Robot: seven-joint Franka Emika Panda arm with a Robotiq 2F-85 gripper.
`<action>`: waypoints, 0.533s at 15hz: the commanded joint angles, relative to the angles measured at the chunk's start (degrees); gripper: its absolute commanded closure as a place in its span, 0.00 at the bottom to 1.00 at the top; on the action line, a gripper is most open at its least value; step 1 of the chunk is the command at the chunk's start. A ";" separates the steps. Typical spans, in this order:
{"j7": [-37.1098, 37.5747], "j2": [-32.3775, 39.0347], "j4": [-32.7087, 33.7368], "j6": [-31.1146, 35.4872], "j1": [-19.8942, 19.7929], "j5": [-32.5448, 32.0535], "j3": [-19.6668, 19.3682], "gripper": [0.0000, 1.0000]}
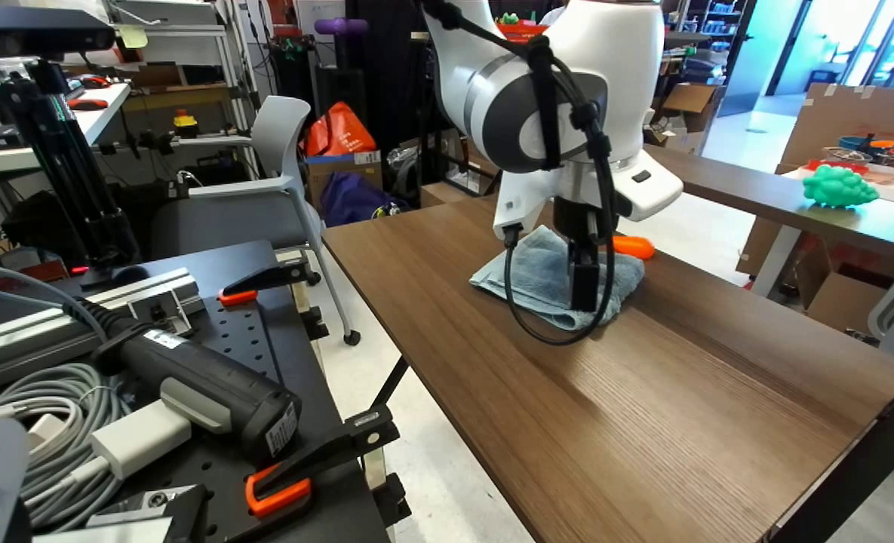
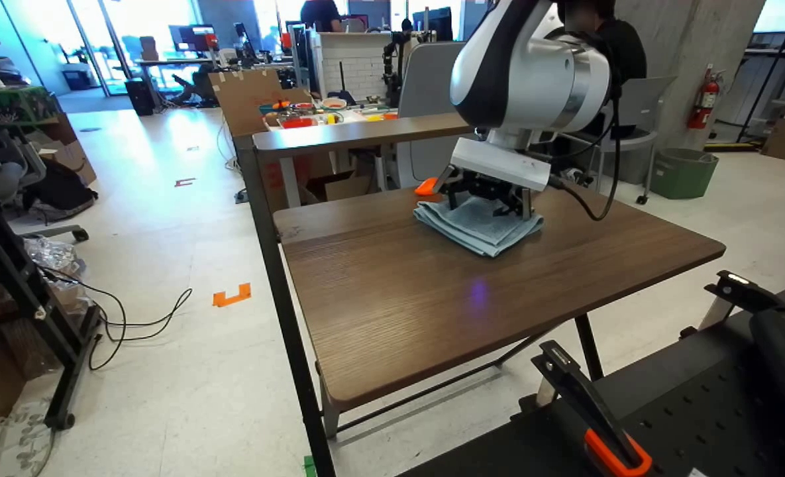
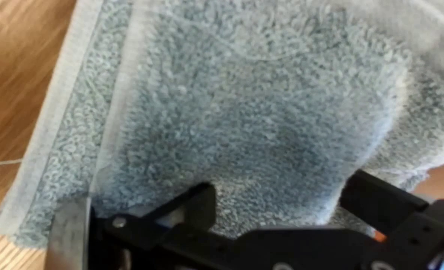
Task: Use the towel to wipe the table.
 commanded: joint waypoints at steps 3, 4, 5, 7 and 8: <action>-7.79 -8.07 -11.38 1.70 0.94 4.33 4.67 0.00; -9.76 -10.95 -14.39 2.86 -0.54 5.70 7.00 0.00; -11.88 -13.35 -16.90 4.02 -2.26 7.24 9.38 0.00; -16.53 -19.08 -22.48 6.99 -7.06 11.88 15.61 0.00; -18.39 -21.55 -24.37 7.52 -9.24 14.23 18.40 0.00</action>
